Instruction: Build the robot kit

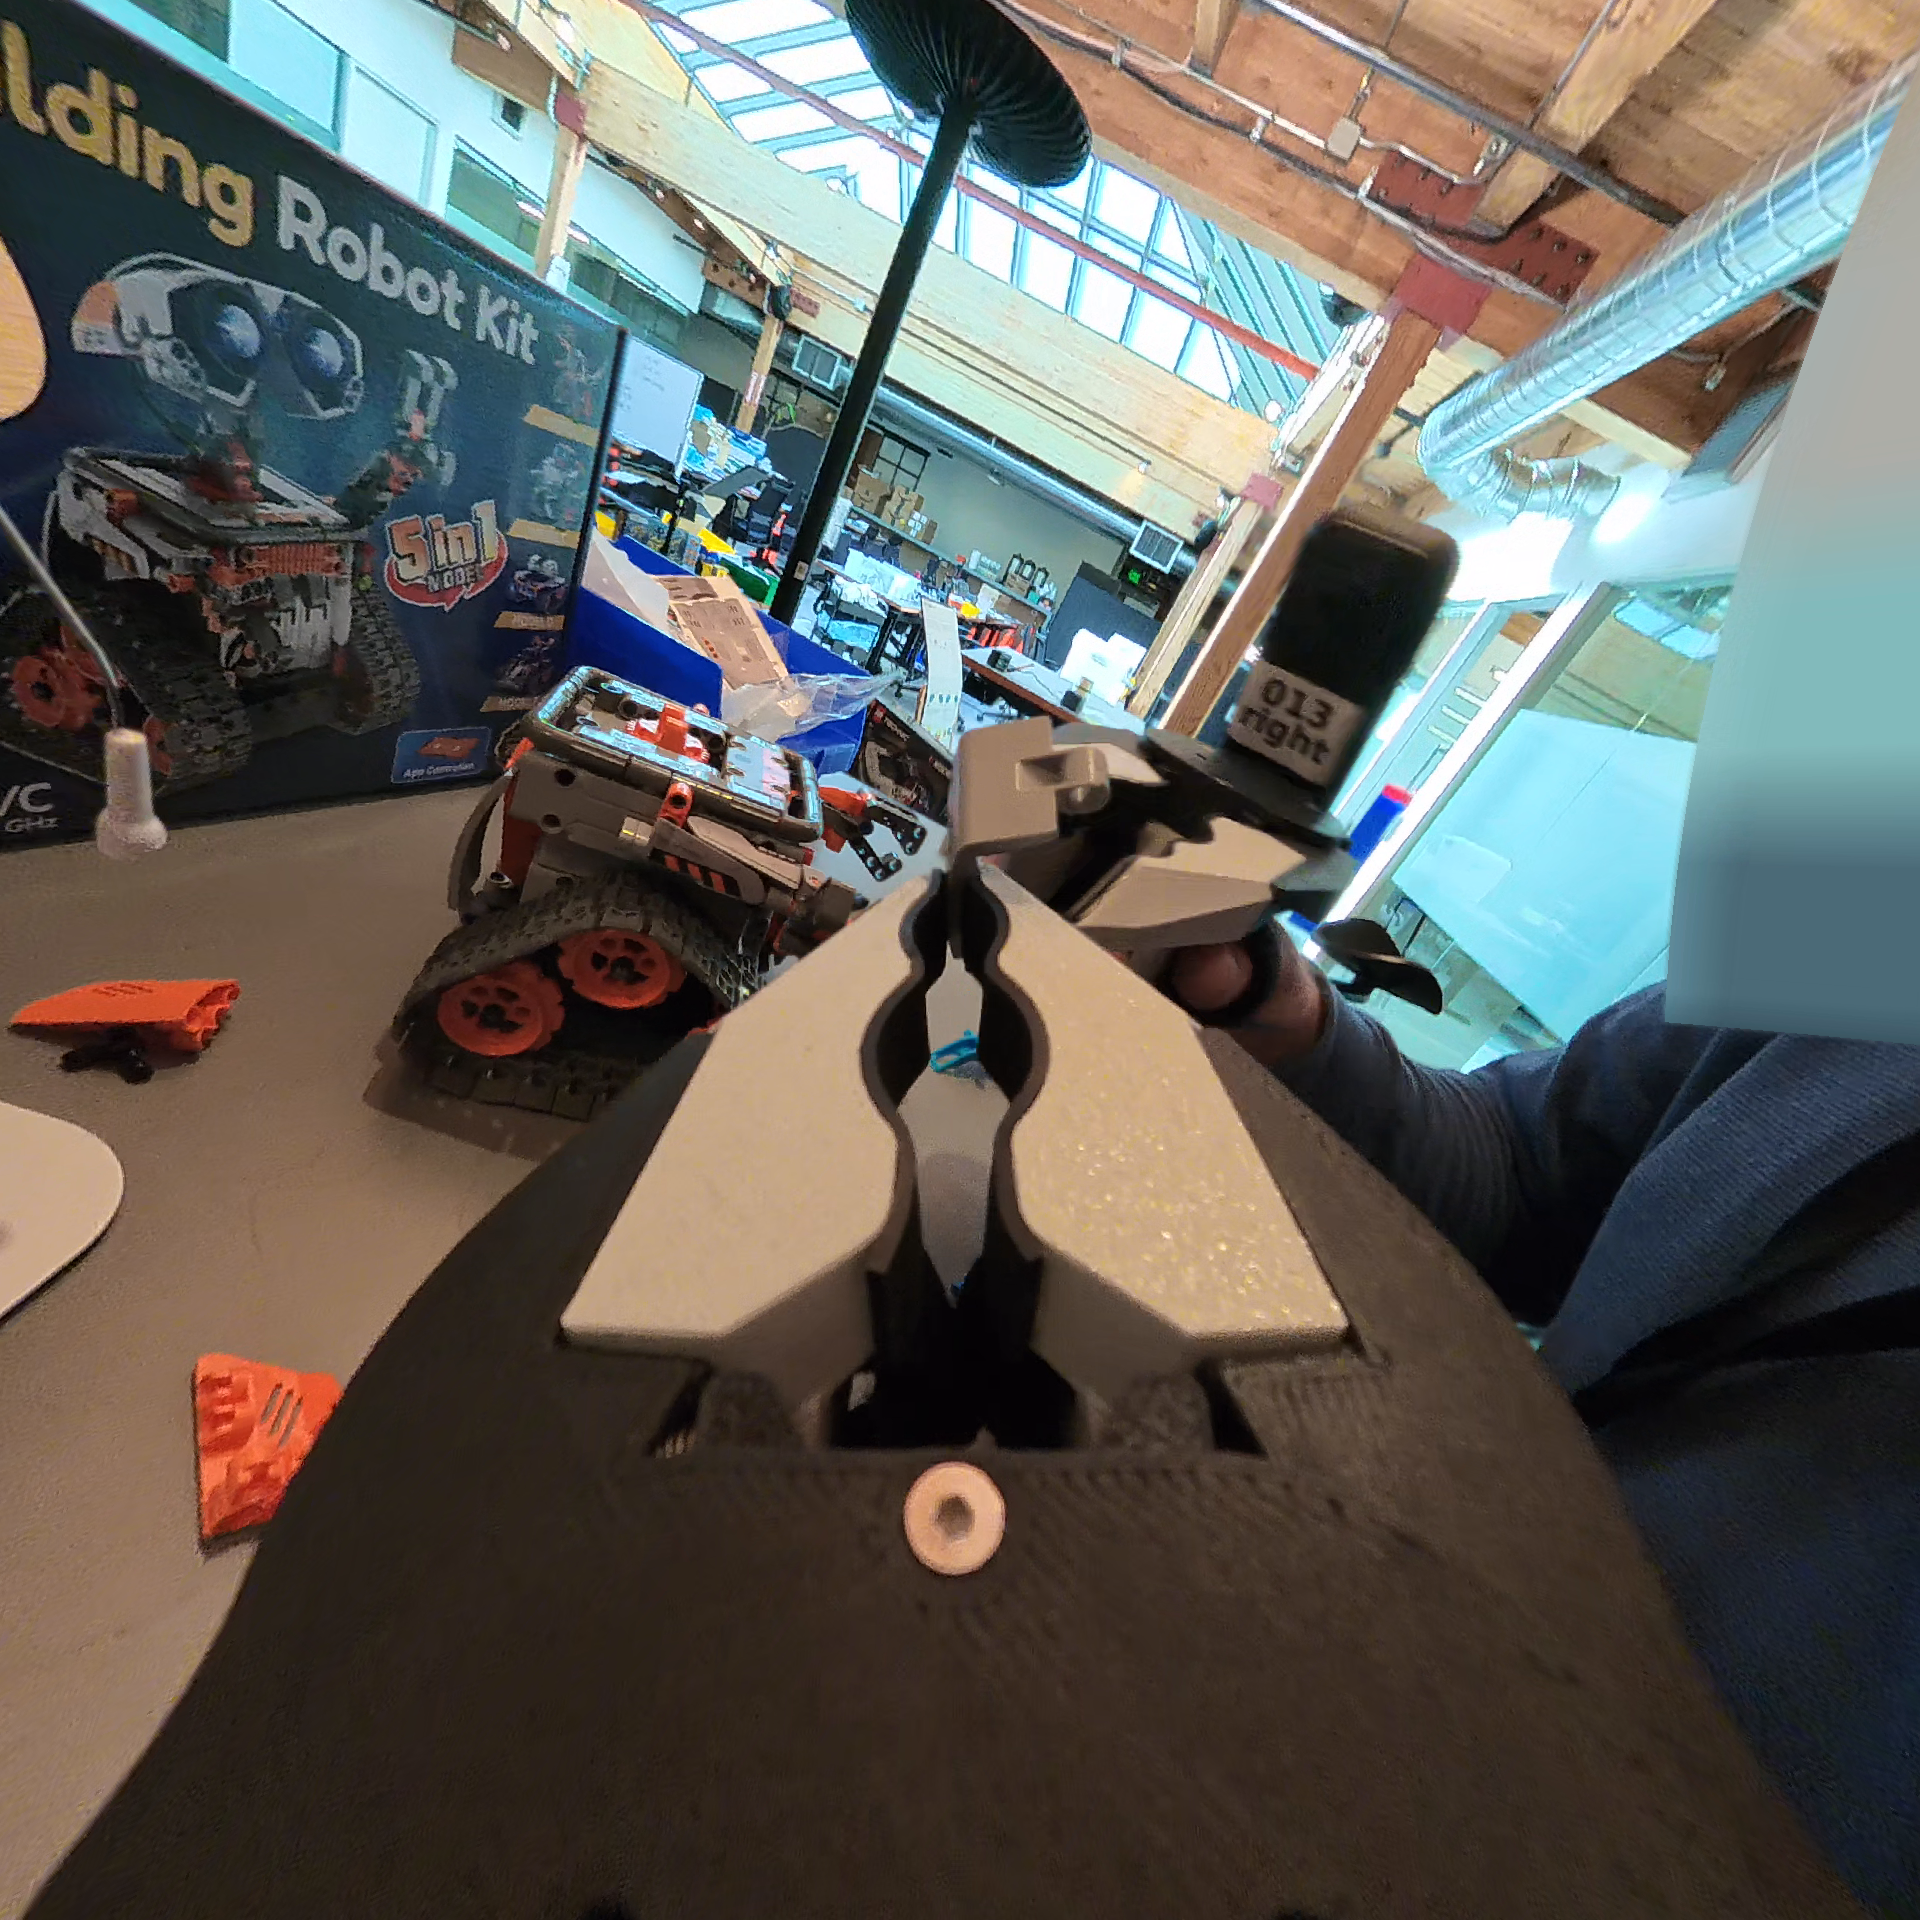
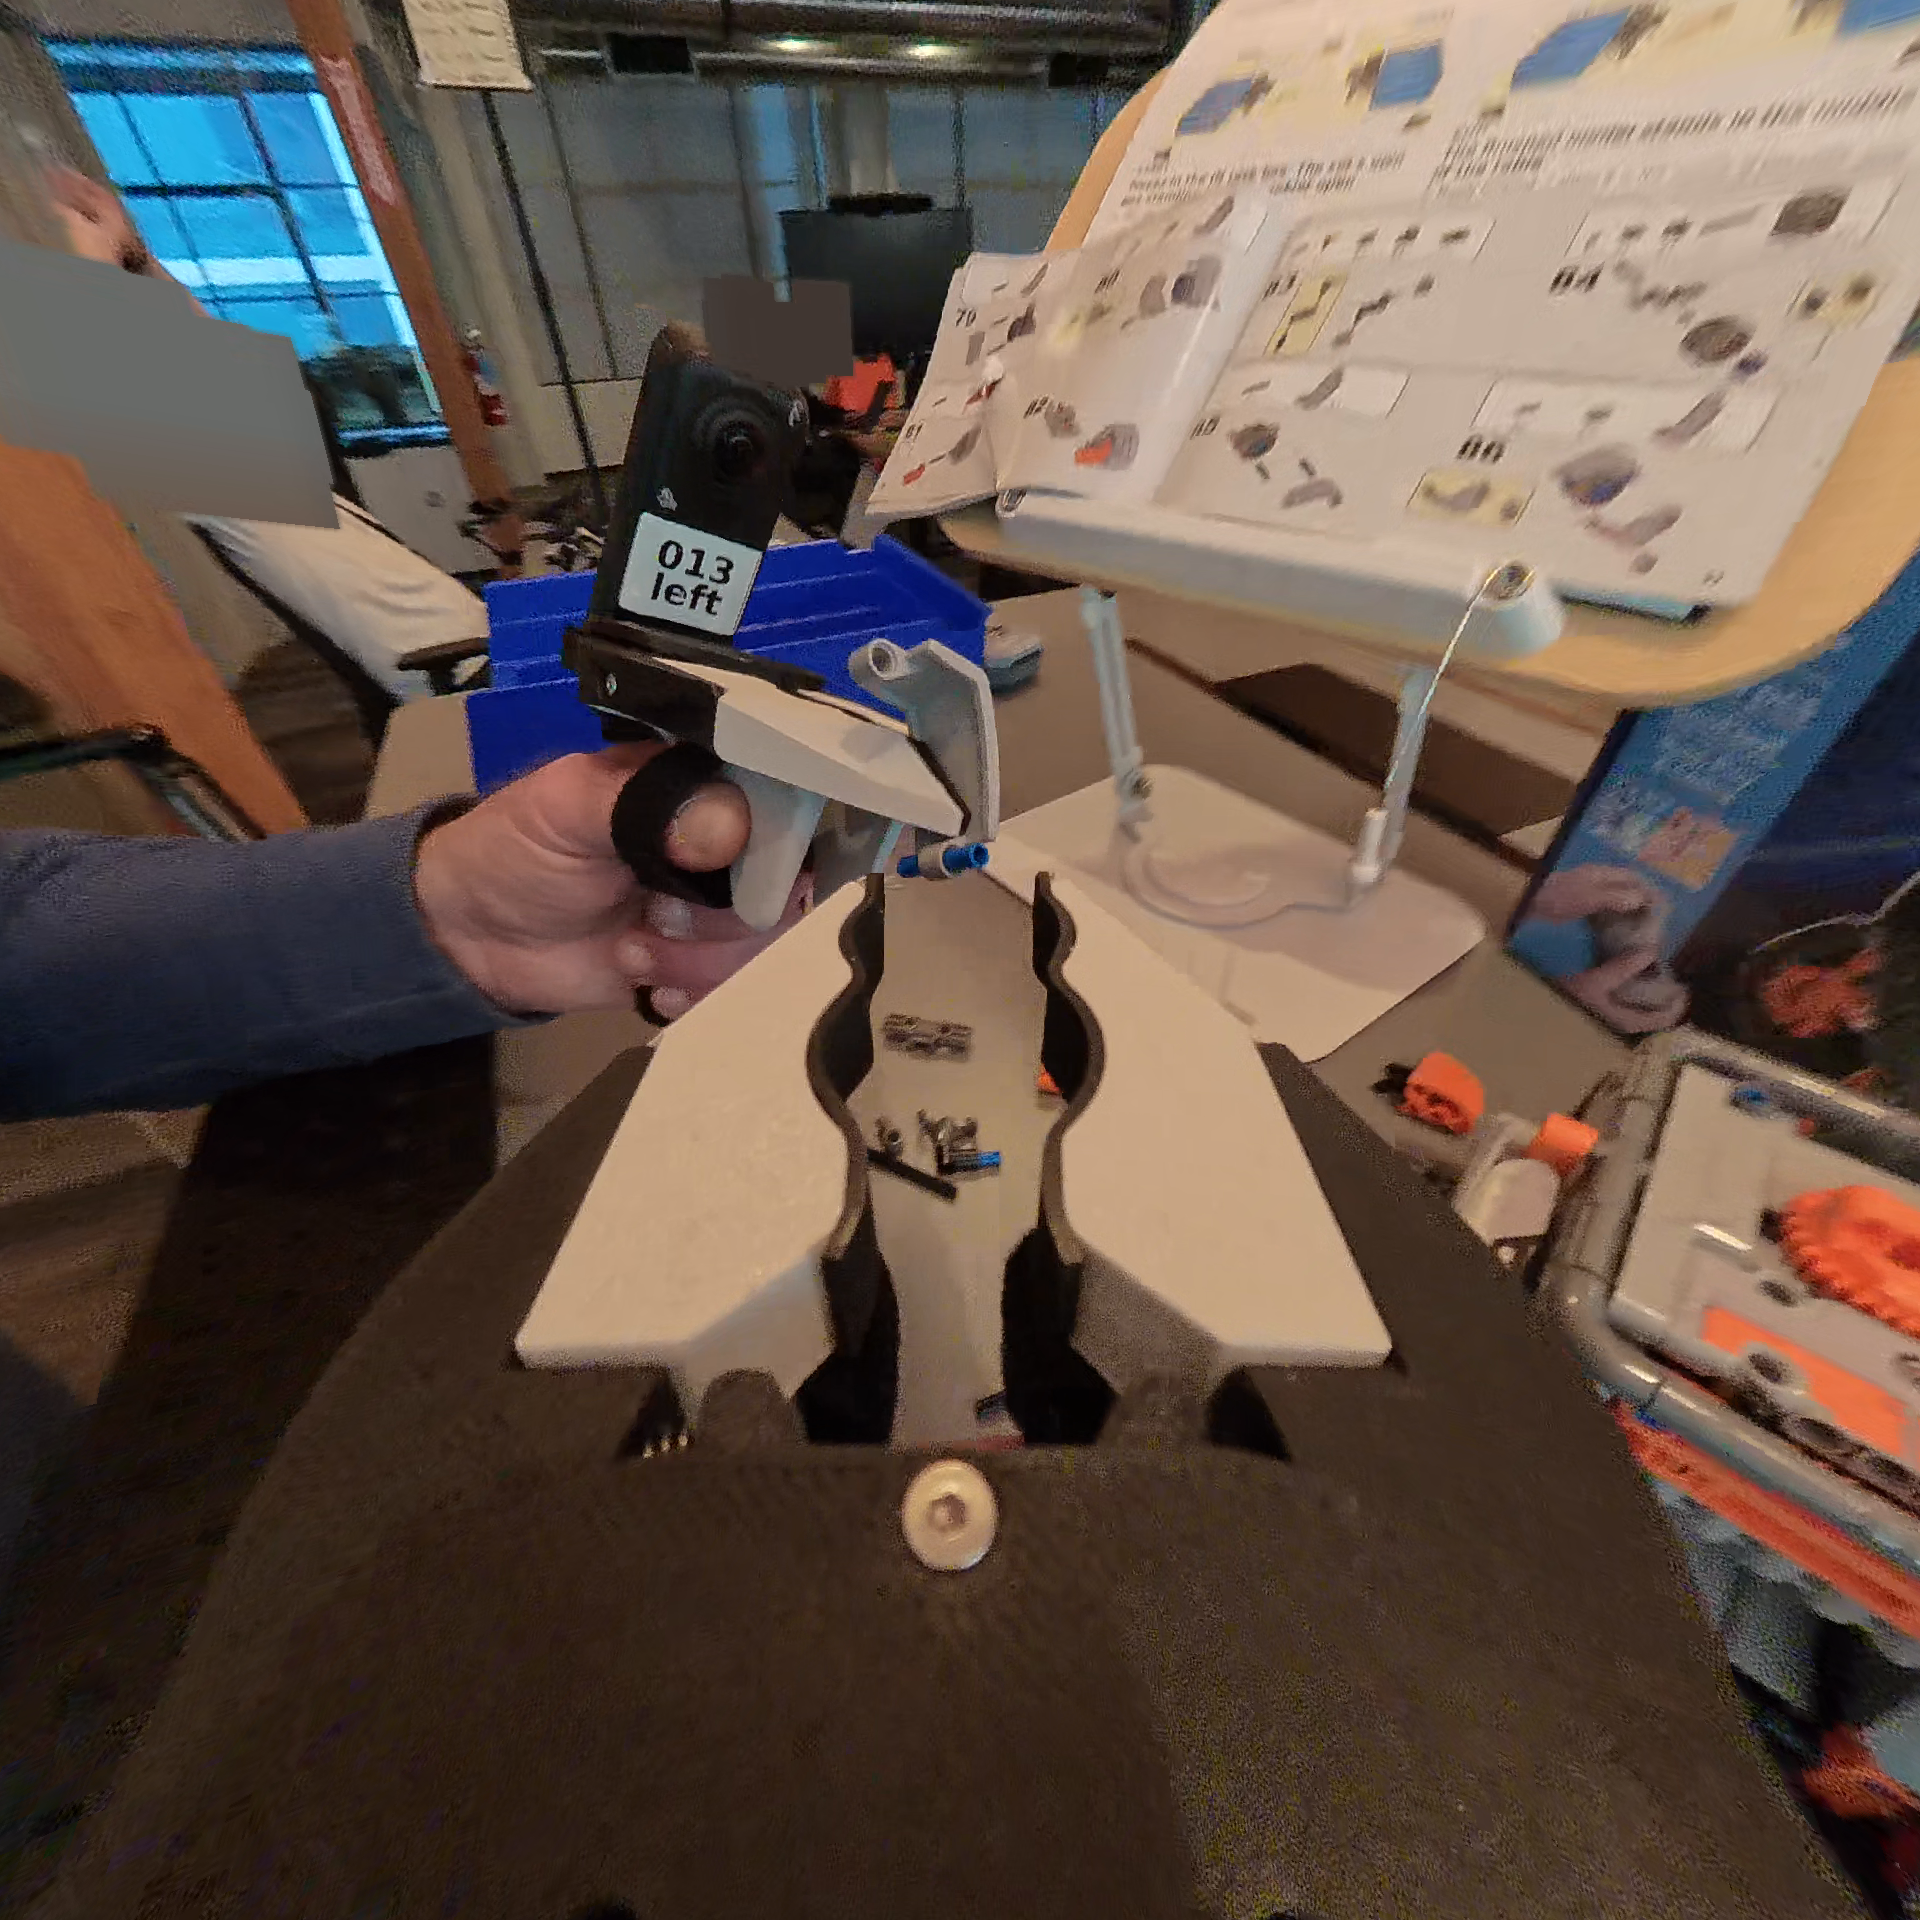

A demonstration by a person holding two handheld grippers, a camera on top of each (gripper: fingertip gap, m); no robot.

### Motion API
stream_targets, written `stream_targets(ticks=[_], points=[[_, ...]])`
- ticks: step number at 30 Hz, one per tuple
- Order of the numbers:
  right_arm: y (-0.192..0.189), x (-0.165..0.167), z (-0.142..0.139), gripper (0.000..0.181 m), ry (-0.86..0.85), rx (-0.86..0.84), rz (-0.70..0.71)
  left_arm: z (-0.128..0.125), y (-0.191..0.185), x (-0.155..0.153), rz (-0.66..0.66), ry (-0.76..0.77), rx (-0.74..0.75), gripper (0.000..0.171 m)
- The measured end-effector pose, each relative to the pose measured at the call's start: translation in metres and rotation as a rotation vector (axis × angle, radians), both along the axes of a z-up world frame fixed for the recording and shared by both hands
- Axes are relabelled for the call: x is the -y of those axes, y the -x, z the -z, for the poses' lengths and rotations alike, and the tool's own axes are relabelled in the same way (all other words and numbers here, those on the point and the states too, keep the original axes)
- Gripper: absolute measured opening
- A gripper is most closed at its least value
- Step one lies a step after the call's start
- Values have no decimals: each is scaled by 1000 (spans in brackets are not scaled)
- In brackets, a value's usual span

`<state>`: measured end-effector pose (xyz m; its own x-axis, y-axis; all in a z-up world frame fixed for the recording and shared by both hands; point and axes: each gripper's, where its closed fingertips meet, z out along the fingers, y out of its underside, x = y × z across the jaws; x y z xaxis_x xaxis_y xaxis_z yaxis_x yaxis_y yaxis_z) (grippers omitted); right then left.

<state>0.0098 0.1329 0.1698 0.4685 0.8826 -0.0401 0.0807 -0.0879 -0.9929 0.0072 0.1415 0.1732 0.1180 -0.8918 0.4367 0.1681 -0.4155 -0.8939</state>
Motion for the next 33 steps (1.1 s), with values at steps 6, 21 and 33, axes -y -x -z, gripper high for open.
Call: stream_targets(ticks=[6, 21, 33], points=[[5, -8, 0, 20, -303, 282, 203, -1, -5, -2, -12, 60, 43, 0], [6, -10, 5, 12, -380, 352, 216, 2, -4, -6, -72, 87, 77, 0], [9, -13, 9, 4, -287, 299, 198, 3, -6, -10, -135, 93, 105, 1]])
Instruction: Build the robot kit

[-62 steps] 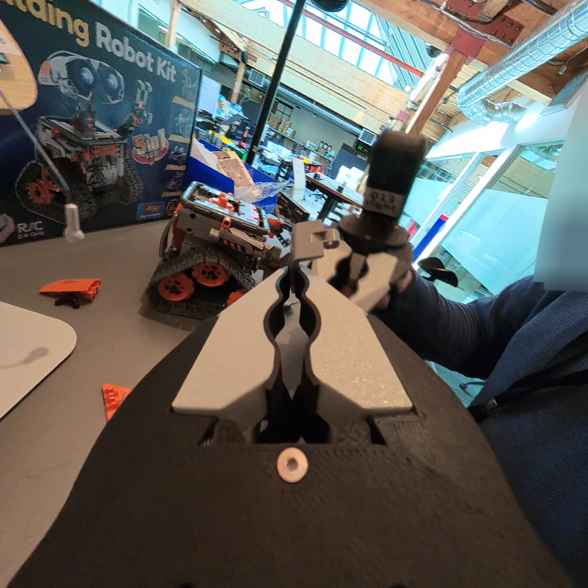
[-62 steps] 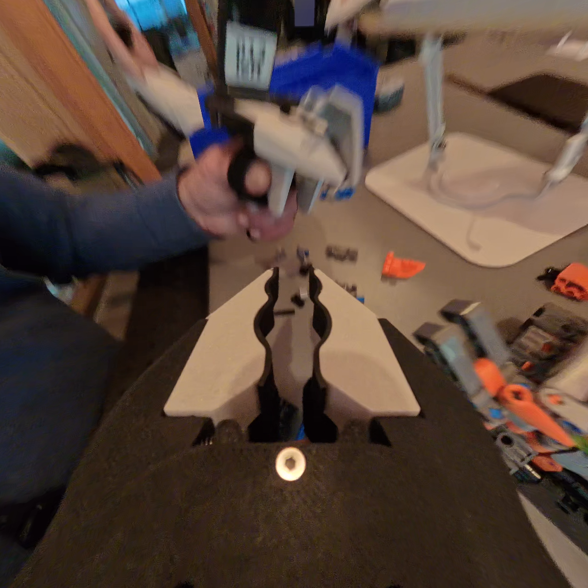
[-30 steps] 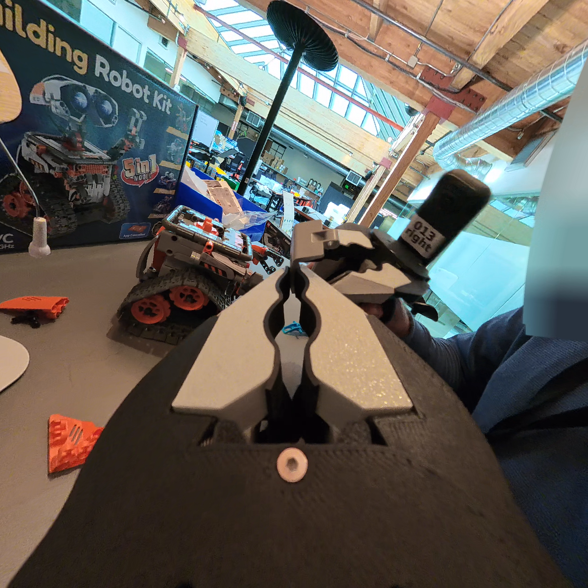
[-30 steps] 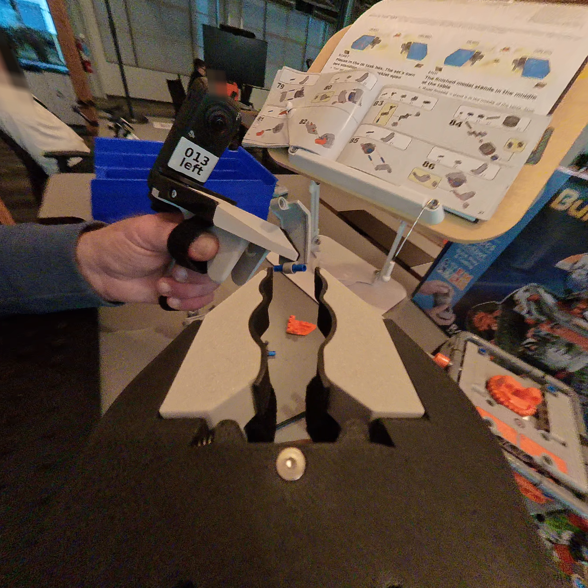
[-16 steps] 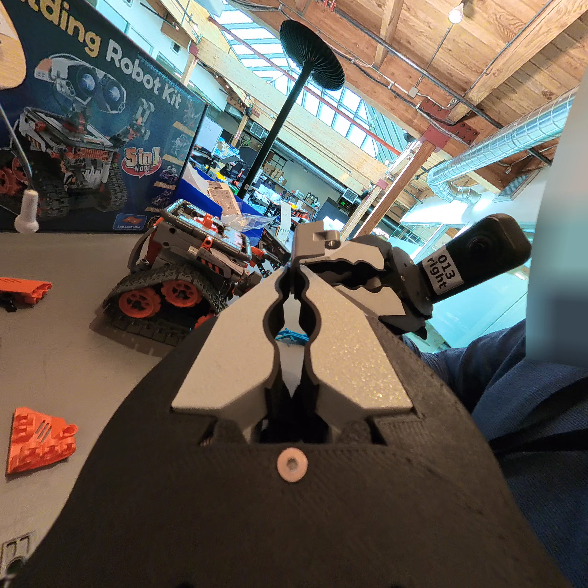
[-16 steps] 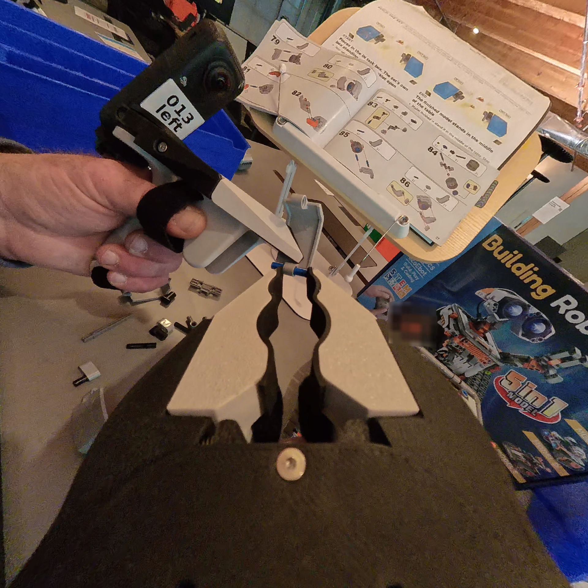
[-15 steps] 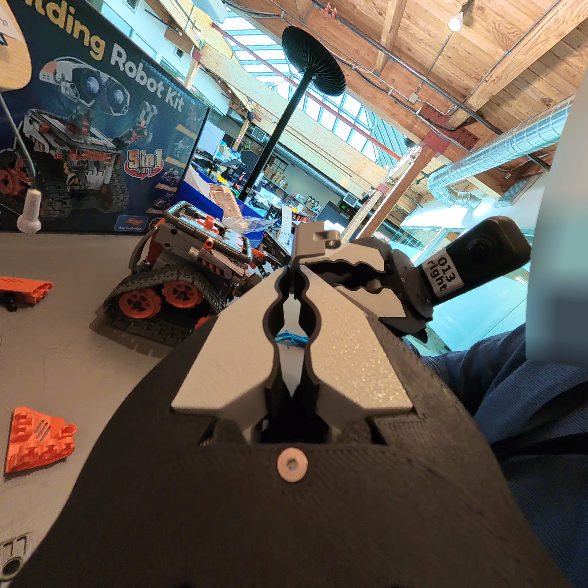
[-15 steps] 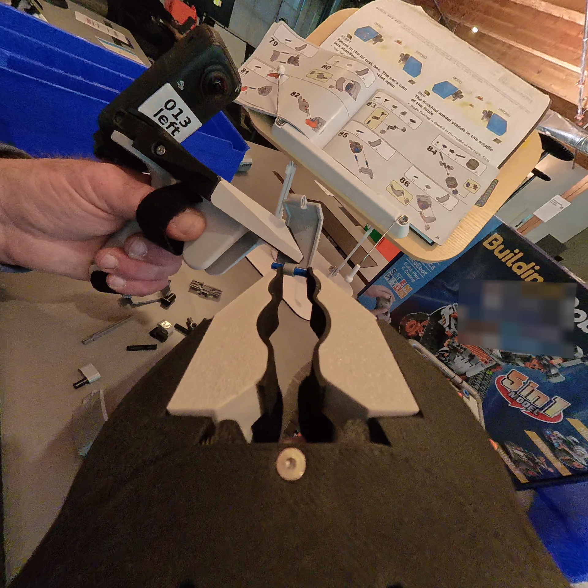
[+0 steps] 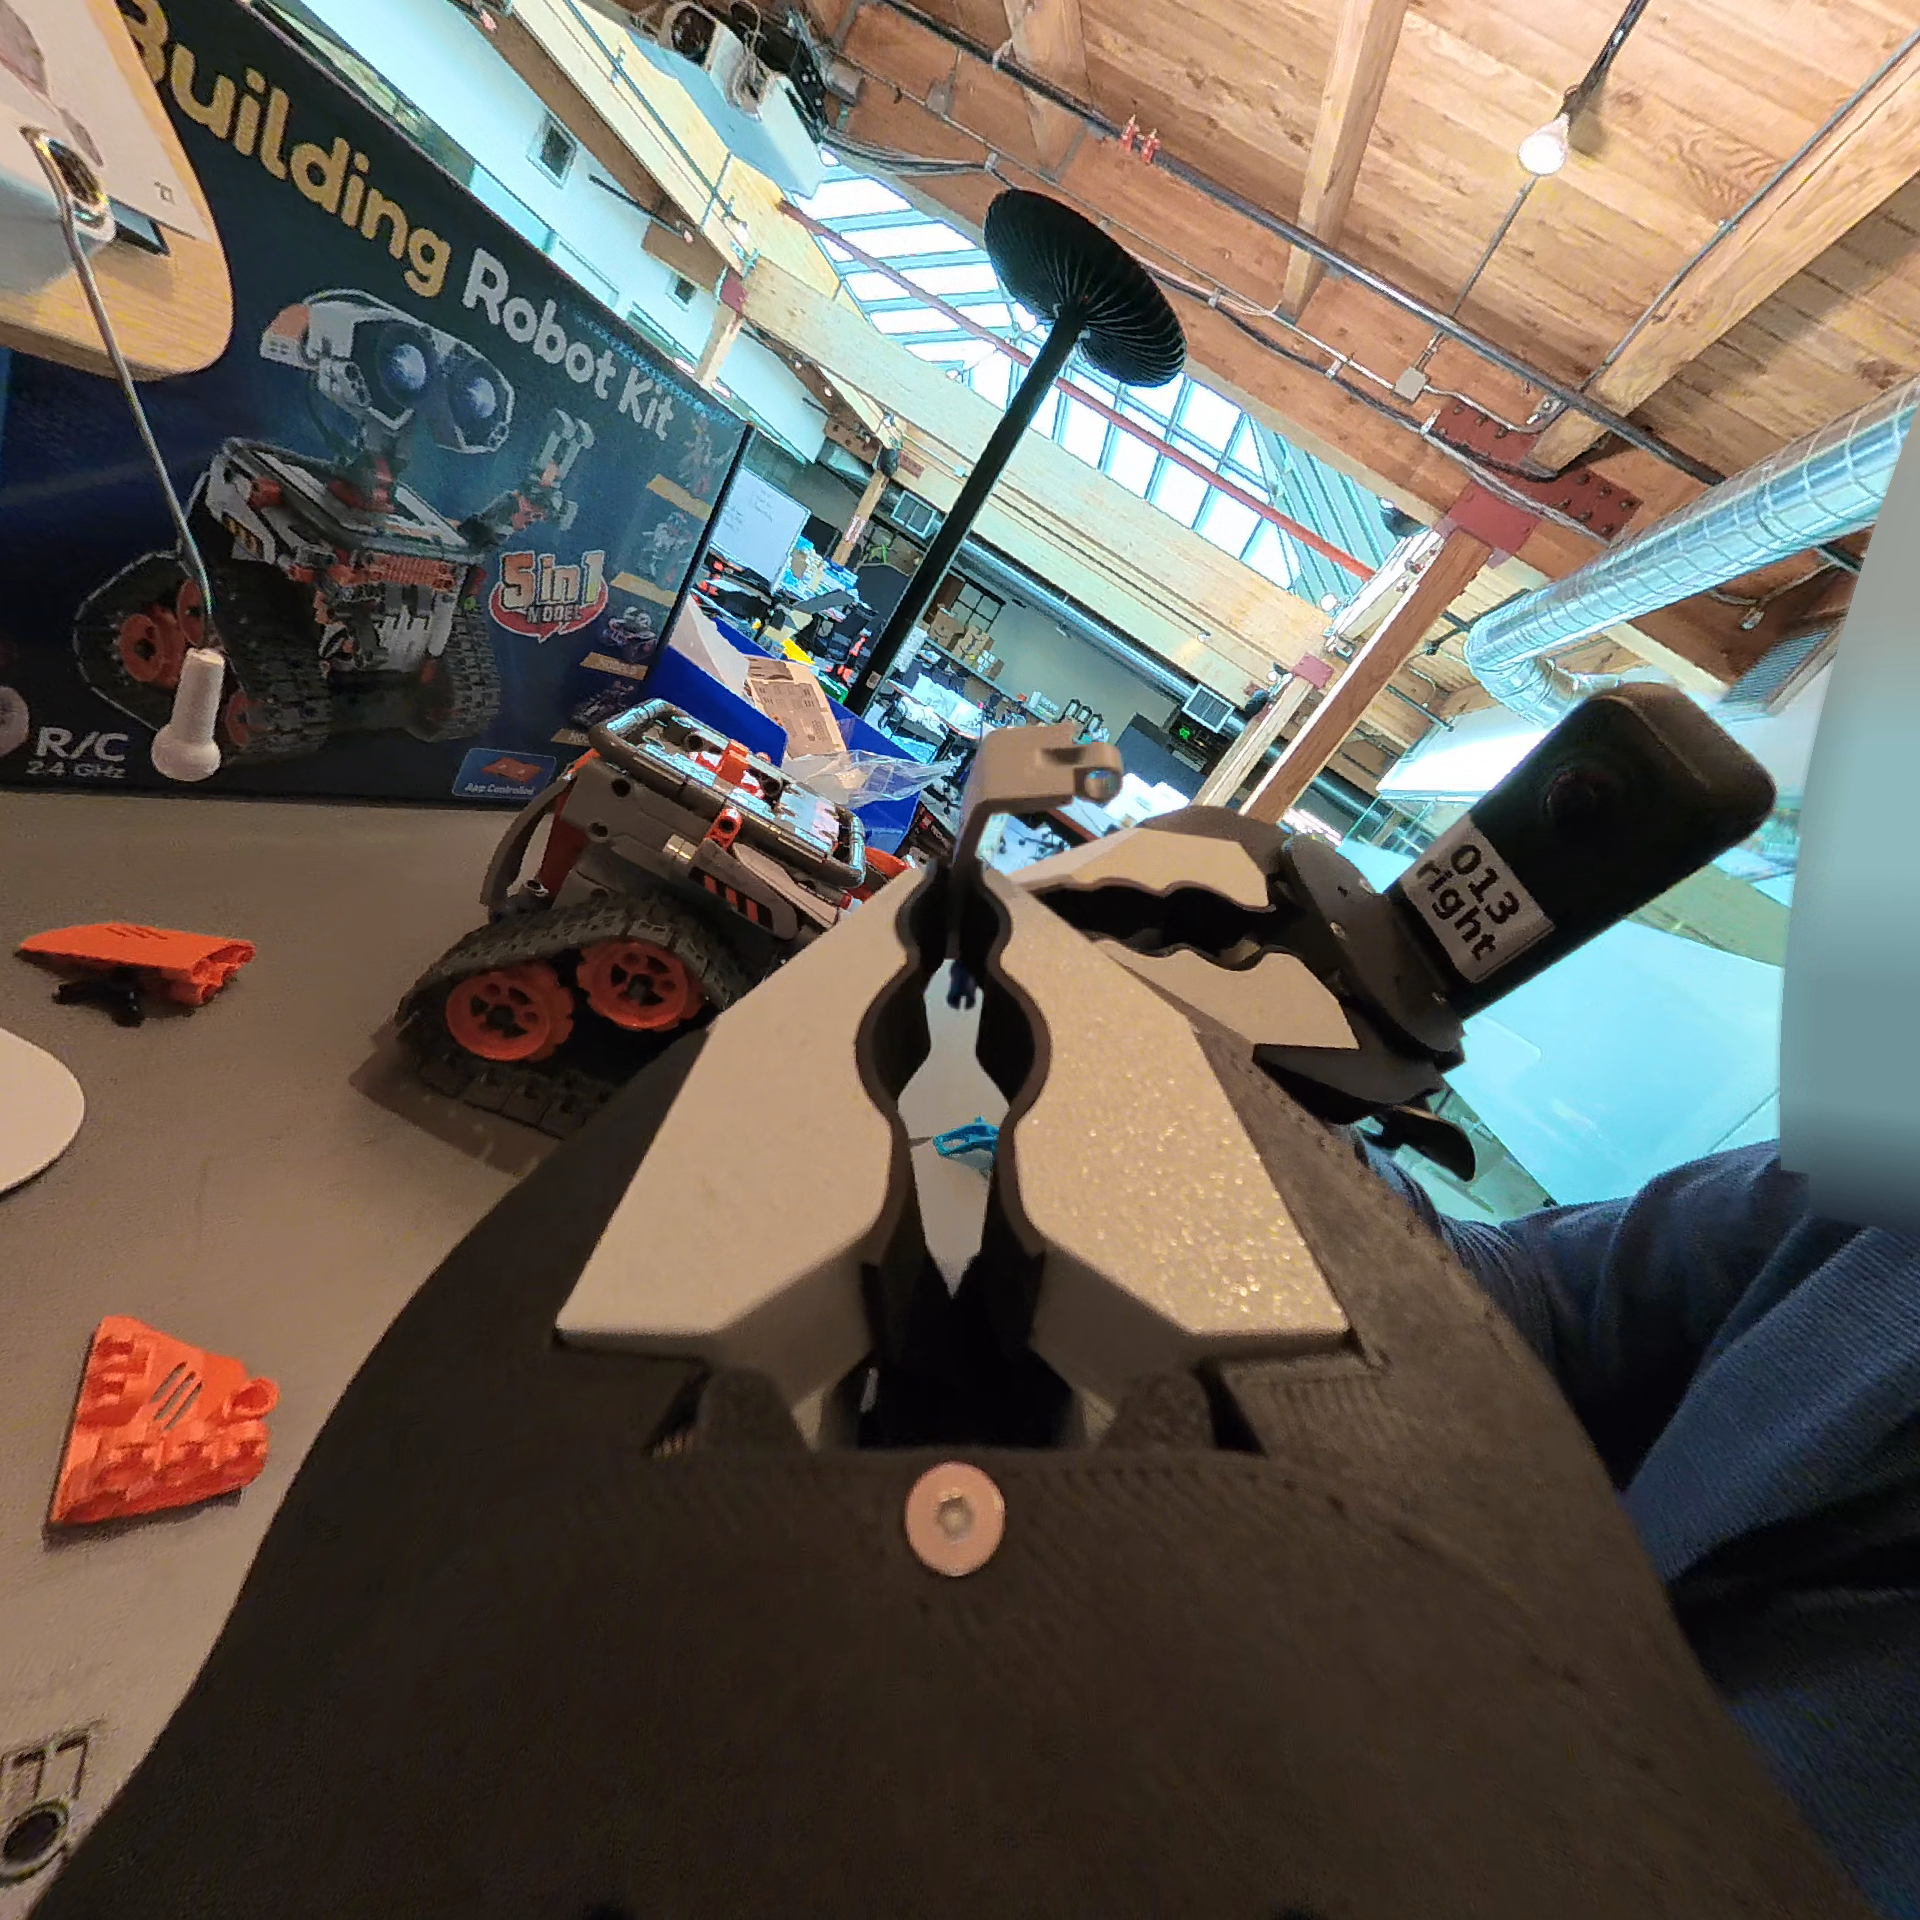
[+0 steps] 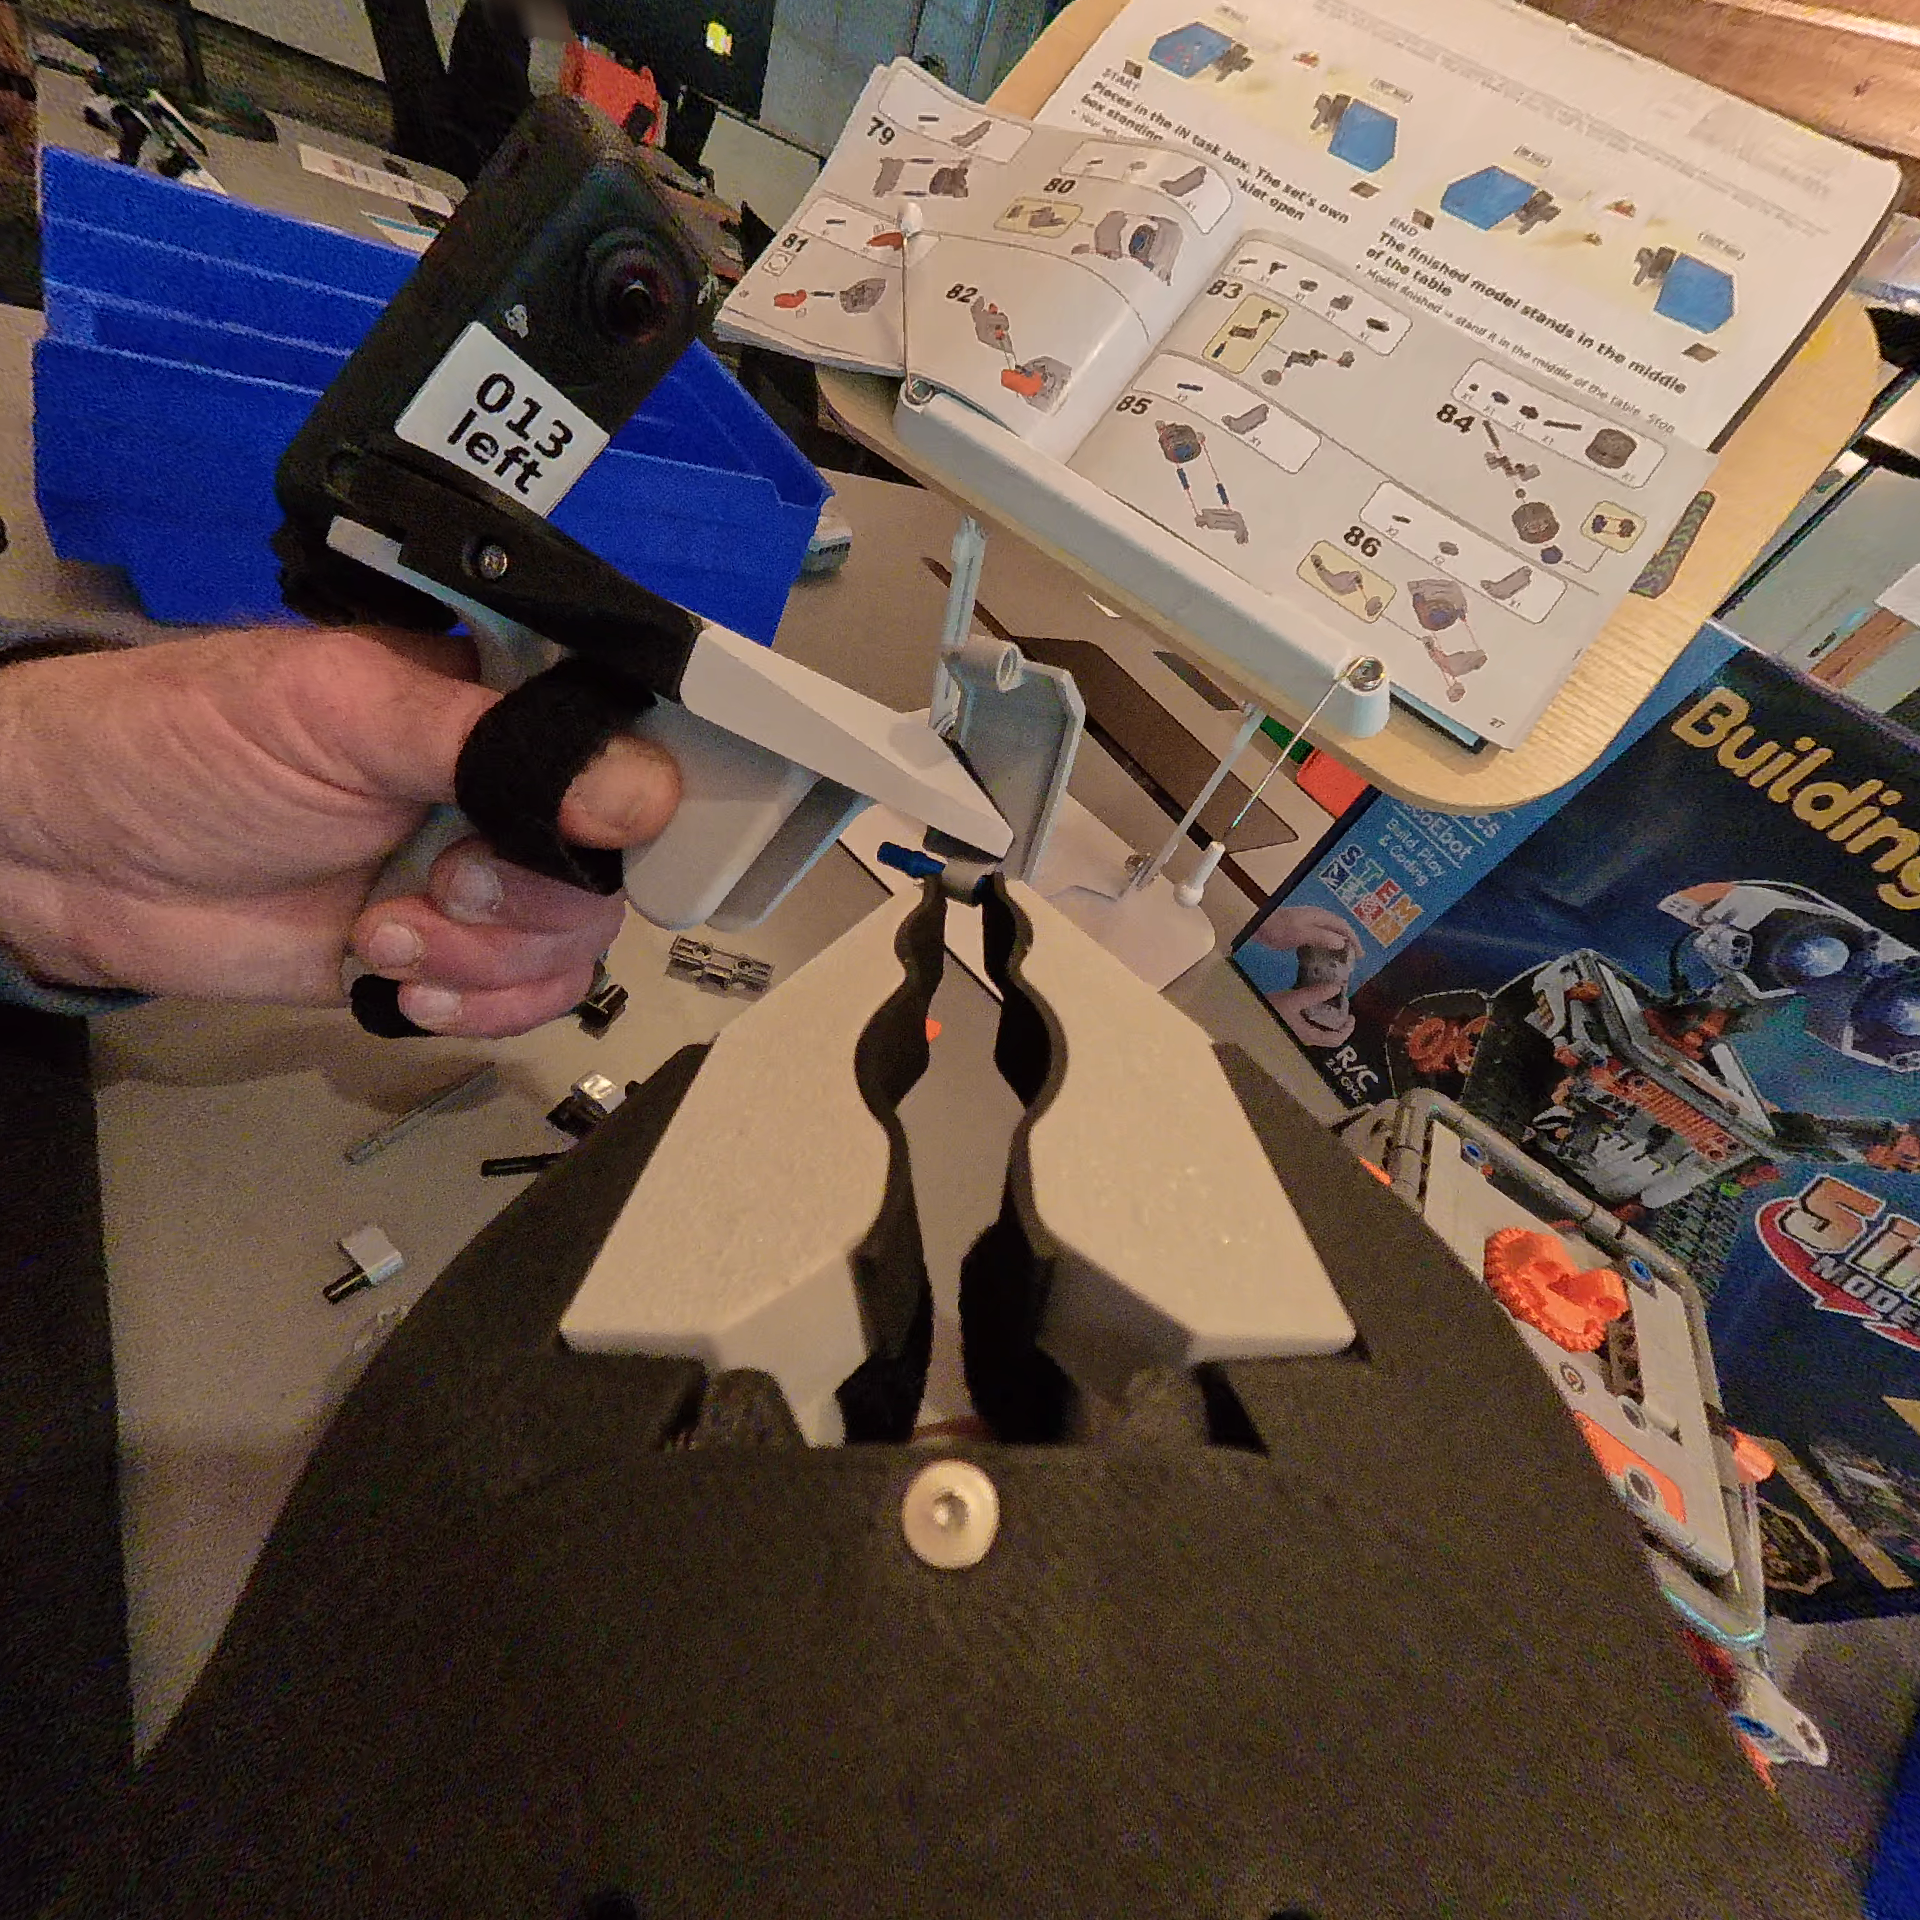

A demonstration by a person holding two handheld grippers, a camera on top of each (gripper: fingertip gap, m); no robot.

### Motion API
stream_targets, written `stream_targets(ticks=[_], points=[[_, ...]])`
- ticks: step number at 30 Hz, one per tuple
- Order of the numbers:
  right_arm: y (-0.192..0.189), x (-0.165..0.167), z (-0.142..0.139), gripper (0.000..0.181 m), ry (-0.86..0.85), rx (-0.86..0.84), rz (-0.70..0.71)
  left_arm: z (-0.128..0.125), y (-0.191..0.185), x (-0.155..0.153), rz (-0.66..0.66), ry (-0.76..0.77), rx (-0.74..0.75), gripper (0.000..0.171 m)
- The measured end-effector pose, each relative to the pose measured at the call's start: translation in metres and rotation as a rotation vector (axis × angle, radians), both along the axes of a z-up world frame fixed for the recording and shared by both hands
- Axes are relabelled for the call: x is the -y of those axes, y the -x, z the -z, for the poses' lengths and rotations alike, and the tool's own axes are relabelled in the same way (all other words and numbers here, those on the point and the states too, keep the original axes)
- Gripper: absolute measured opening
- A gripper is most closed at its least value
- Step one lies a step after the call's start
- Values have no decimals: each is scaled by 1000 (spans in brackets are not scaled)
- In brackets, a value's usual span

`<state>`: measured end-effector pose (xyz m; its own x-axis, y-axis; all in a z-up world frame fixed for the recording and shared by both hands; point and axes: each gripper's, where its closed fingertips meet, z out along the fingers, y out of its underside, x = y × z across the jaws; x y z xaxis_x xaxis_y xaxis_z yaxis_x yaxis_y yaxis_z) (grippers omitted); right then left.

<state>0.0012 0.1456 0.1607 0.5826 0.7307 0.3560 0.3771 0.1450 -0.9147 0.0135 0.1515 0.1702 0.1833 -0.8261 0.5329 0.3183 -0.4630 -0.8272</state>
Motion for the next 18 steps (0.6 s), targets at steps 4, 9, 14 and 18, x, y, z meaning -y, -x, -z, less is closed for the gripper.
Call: stream_targets(ticks=[4, 9, 14, 18], points=[[-3, -1, -1, 5, 38, -26, -39, -1, -1, -1, 2, -18, -22, 0], [-4, 3, -4, 6, 46, -24, -93, -4, 2, 5, 64, -49, -35, 0], [-18, 5, -6, 5, 17, 90, -142, -9, 16, 1, 91, -80, -90, 20], [-12, 13, 5, 6, 21, 221, -215, -8, 4, 17, 167, -136, -174, 20]])
